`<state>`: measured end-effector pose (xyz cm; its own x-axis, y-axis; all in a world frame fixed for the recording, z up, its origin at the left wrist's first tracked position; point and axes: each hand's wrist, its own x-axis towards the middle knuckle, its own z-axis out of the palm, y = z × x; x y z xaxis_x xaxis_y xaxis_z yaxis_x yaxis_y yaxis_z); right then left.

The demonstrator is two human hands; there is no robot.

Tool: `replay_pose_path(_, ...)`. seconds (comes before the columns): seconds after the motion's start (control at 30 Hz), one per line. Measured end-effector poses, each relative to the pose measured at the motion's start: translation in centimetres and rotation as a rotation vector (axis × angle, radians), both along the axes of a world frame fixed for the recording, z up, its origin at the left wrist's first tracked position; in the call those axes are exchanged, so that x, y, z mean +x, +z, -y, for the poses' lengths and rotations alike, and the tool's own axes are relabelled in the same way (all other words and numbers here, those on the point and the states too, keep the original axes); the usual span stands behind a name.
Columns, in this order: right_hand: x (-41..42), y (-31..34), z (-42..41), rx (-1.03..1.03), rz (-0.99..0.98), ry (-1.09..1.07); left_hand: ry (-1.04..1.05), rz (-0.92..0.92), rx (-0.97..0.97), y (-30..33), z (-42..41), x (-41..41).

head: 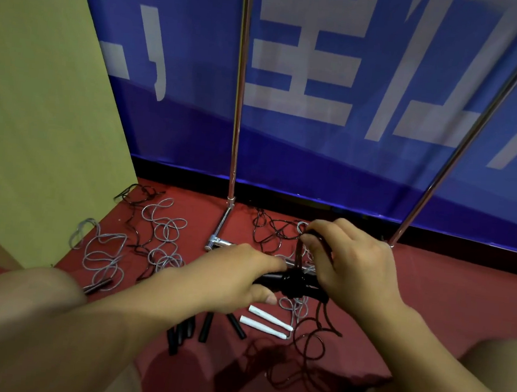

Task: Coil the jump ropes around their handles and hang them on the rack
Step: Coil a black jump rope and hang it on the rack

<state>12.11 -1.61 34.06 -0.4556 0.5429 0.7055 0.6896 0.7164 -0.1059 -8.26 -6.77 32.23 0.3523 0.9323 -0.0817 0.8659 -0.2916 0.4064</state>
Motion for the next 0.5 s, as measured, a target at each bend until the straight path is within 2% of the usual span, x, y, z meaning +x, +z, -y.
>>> replay_pose_path(0.07, 0.0, 0.3, -0.1, -0.128, 0.006, -0.052, -0.046, -0.014, 0.079, 0.5, 0.2, 0.2)
replay_pose_path(0.17, 0.3, 1.0, -0.7, -0.530, -0.171, -0.054, -0.089, 0.052, 0.116, 1.2, 0.5, 0.2)
replay_pose_path(0.33, 1.2, 1.9, -1.7, -1.152, -0.601, 0.142, -0.070, 0.552, -0.088, 1.8, 1.3, 0.6)
replay_pose_path(0.4, 0.8, 1.9, -1.5, -1.243, -0.685, 0.202, -0.043, 0.794, -0.142, 2.3, 1.2, 0.7)
replay_pose_path(0.5, 0.0, 1.2, -1.1, -1.214, -0.643, 0.187, 0.036, 1.023, -0.124, 2.9, 0.8, 0.5)
